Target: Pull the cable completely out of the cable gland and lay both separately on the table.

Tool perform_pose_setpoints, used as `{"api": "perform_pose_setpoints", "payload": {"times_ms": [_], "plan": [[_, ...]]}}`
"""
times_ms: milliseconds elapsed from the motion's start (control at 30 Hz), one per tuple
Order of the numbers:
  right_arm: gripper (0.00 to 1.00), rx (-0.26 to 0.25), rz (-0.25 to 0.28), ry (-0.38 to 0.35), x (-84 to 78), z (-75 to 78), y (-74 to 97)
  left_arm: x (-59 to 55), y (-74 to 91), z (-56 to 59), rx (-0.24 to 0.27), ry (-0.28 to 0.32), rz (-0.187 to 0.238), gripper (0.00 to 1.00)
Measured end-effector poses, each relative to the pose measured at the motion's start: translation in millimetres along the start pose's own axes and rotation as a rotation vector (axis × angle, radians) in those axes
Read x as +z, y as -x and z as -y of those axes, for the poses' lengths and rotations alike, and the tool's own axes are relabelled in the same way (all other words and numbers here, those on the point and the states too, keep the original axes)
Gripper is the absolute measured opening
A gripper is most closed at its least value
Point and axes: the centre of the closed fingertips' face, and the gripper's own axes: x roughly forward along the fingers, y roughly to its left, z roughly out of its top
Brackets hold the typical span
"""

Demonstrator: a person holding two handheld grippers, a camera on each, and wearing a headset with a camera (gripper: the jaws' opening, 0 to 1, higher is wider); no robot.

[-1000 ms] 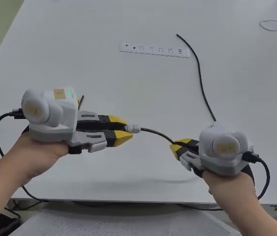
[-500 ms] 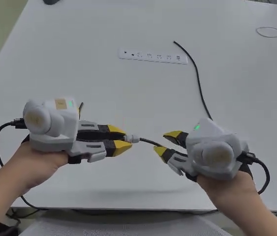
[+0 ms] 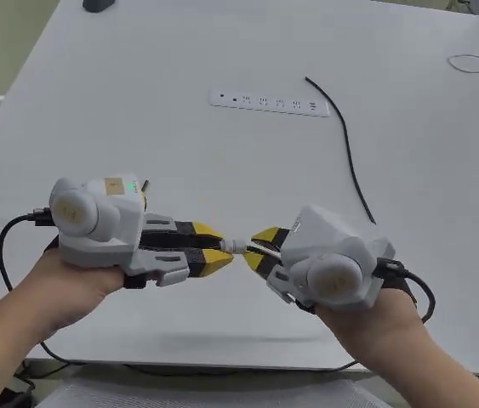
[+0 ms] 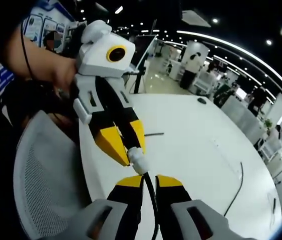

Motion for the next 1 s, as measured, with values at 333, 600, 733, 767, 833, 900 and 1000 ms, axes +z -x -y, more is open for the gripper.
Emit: {"api": "perform_pose_setpoints", "payload": {"times_ms": [333,600,733,767,833,900,1000], "plan": [[0.00,-0.008,0.013,-0.043,-2.0,0.4,0.7,0.8,-0.3,-0.9,-0.002,0.000,0.008,0.15],[0.00,-0.009,0.012,-0.105,-6.0,1.9,-0.6,0.1,-0.8,-0.5,-0.001,-0.009,0.005,0.15],[0.00,-0.017,0.003,-0.158,-12.0,6.9,-1.1,1.1,0.3,-2.6,0.006,-0.006,0.009,0.15],[0.00,-0.017,0.002,-0.164,-13.1,7.5,-1.1,1.4,0.4,-2.8,0.006,-0.005,0.010,0.15],[0.00,-0.022,0.001,-0.178,-16.7,9.7,-1.3,1.8,0.4,-3.1,0.009,-0.007,0.011,0.15],[0.00,-0.029,-0.008,-0.203,-21.8,12.3,-1.1,1.8,0.3,-3.3,0.010,-0.003,0.011,0.15],[0.00,-0.036,-0.013,-0.240,-28.3,15.6,-0.2,2.0,-0.3,-2.8,0.010,-0.002,0.012,0.15]]}}
